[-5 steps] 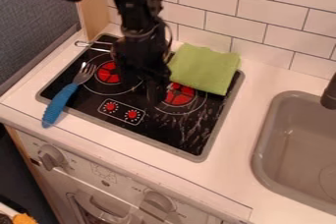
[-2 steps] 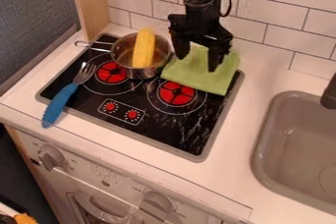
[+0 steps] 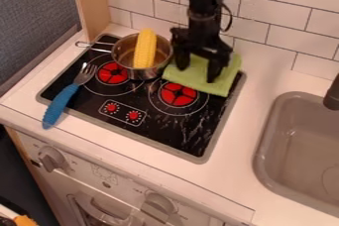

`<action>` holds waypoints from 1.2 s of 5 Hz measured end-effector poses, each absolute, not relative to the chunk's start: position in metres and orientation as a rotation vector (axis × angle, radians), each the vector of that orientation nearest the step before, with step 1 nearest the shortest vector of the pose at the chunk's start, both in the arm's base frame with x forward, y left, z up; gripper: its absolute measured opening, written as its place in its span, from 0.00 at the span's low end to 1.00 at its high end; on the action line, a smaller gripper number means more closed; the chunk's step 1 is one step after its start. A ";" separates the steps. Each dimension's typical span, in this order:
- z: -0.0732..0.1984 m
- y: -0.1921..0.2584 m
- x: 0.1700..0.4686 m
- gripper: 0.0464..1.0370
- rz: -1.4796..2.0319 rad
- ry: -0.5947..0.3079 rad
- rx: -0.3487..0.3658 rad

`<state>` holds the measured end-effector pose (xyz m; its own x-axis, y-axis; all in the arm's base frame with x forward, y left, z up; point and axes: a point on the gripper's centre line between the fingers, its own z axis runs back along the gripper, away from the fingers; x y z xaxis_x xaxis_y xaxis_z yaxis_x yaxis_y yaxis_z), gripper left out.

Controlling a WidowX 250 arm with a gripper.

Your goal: Moved the green cloth on the bottom right of the burner

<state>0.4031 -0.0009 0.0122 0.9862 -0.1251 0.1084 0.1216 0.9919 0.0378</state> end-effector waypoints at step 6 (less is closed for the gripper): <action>0.005 0.009 0.277 0.96 -0.176 0.005 0.061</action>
<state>0.2769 0.0088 0.0054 0.9845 -0.1752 -0.0101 0.1755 0.9827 0.0599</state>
